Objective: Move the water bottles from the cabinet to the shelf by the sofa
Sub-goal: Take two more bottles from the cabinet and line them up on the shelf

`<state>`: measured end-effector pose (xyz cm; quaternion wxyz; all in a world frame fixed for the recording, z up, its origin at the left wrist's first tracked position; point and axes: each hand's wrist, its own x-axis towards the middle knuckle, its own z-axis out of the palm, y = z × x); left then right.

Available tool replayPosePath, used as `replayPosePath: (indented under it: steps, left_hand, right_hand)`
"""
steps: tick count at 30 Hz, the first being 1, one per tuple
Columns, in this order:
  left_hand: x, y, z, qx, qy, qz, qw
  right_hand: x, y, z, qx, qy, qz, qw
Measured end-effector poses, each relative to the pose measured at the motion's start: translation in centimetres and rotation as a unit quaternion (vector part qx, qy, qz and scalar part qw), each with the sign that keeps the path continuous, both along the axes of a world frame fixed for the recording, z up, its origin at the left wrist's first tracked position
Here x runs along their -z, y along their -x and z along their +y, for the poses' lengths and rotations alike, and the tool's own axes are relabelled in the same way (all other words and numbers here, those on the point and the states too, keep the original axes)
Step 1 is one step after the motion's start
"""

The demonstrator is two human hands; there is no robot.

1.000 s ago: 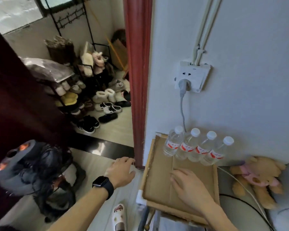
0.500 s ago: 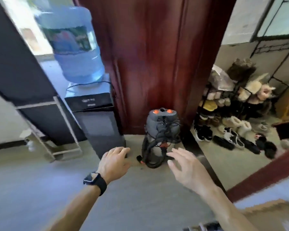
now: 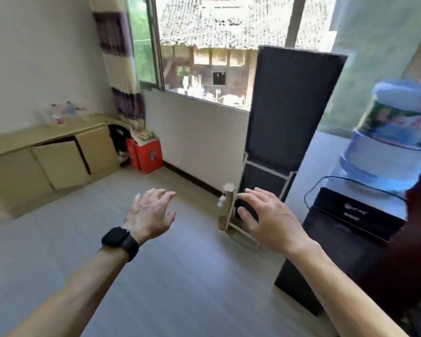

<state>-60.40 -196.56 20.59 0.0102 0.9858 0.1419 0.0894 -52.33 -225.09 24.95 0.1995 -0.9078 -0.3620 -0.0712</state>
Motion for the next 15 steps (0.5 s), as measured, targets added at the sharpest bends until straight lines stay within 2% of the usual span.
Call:
replayPosePath:
  steps: [7,15]
  left_hand:
    - [-4.3,1.8,17.1,-0.137,-0.047,-0.016,0.989]
    - [-7.5,-2.8,27.0,-0.195,-0.064,-0.046,0.978]
  right_hand:
    - [-3.4,-4.5,18.0,-0.093,0.006,-0.049,0.994]
    - [-4.9,-14.2,30.8,-0.15,-0.007,-0.089,0.985]
